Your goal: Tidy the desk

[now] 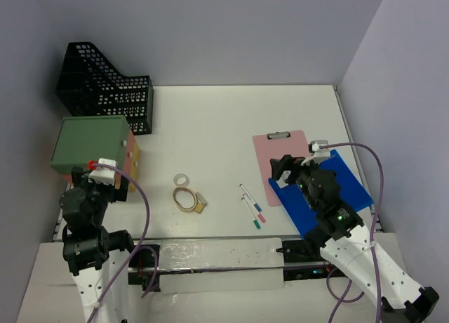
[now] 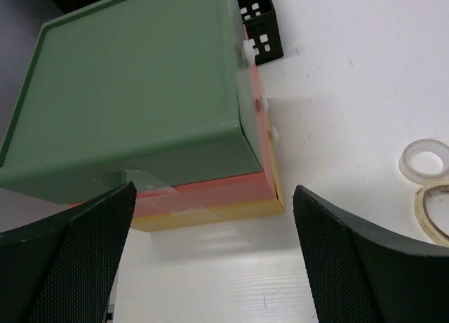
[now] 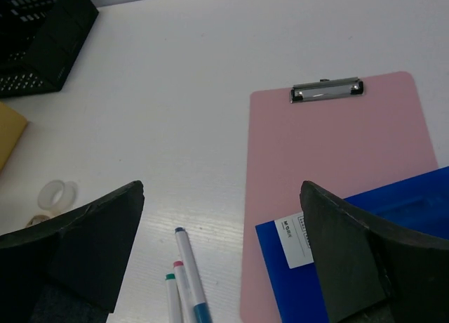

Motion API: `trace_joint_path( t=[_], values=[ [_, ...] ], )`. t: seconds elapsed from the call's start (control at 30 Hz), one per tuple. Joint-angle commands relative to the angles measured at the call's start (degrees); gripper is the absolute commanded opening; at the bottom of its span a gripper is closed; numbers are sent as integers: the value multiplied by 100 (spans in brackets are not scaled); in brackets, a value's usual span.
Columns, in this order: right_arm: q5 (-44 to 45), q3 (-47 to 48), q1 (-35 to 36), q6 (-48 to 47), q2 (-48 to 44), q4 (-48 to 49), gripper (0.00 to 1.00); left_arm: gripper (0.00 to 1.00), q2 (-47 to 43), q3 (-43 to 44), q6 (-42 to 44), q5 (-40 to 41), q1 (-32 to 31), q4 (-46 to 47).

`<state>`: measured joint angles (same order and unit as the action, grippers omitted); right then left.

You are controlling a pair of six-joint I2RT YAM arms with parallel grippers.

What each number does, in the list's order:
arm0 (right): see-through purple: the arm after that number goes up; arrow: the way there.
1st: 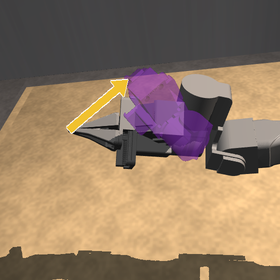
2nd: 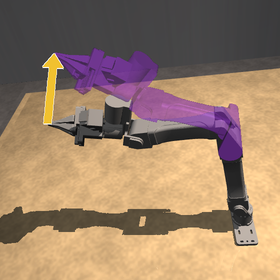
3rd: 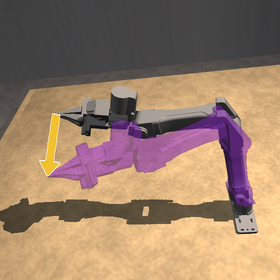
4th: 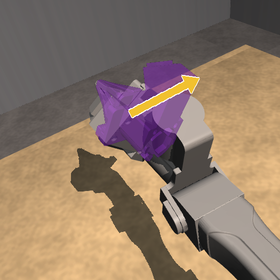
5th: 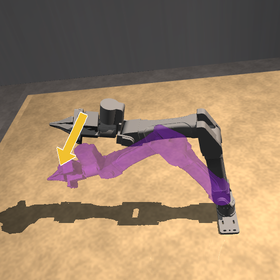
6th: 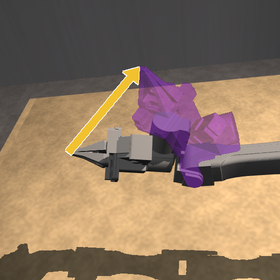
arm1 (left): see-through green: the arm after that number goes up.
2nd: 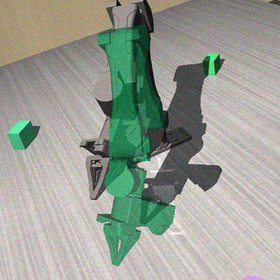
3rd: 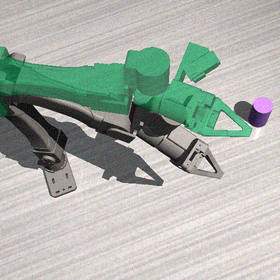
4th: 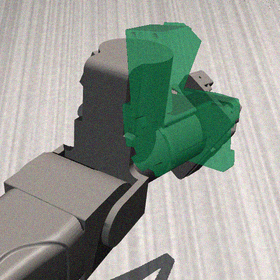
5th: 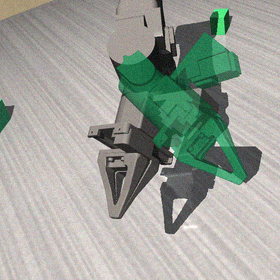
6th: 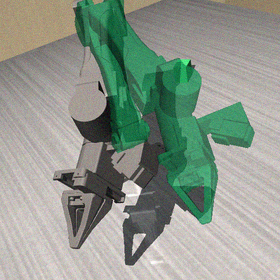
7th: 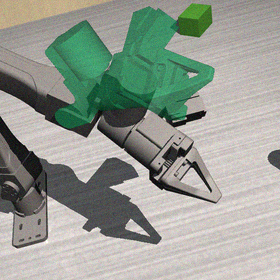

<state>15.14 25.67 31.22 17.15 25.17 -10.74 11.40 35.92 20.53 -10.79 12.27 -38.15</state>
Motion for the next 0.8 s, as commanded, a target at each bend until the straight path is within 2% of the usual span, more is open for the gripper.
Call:
trace_joint_path(
  t=[0.0,0.1,0.27,0.37,0.43,0.5,0.6,0.67,0.7,0.73,0.77],
  values=[
    [482,-27,-20,429,6,160,100,99,-50,-33,-286,297,38,440],
    [247,0,-20,430,46,266,100,99,-50,74,-352,448,34,439],
    [-439,306,-20,443,387,384,100,99,-33,928,482,-1008,30,-239],
    [-1089,602,-20,615,745,650,100,99,132,1499,162,-1025,30,-50],
    [-1954,856,-25,947,1251,1049,98,99,479,2238,21,-837,30,88],
    [-2737,1419,-20,1584,2182,1503,89,99,1448,3404,-6,-742,30,-100],
    [-3711,2190,121,2222,3250,2052,81,99,2514,4398,111,-675,30,-615],
    [-4050,3260,545,2503,4307,2154,75,99,3614,5123,91,-101,30,-1032],
    [-4060,3737,725,2518,4491,2091,75,99,3934,5237,40,223,30,-1155],
    [-4028,4283,890,2565,5084,1963,74,99,4238,5602,-31,574,32,-1277],
    [-4045,4439,1060,2629,5449,1926,74,99,4512,5786,-49,617,46,-1393]
  ],
)
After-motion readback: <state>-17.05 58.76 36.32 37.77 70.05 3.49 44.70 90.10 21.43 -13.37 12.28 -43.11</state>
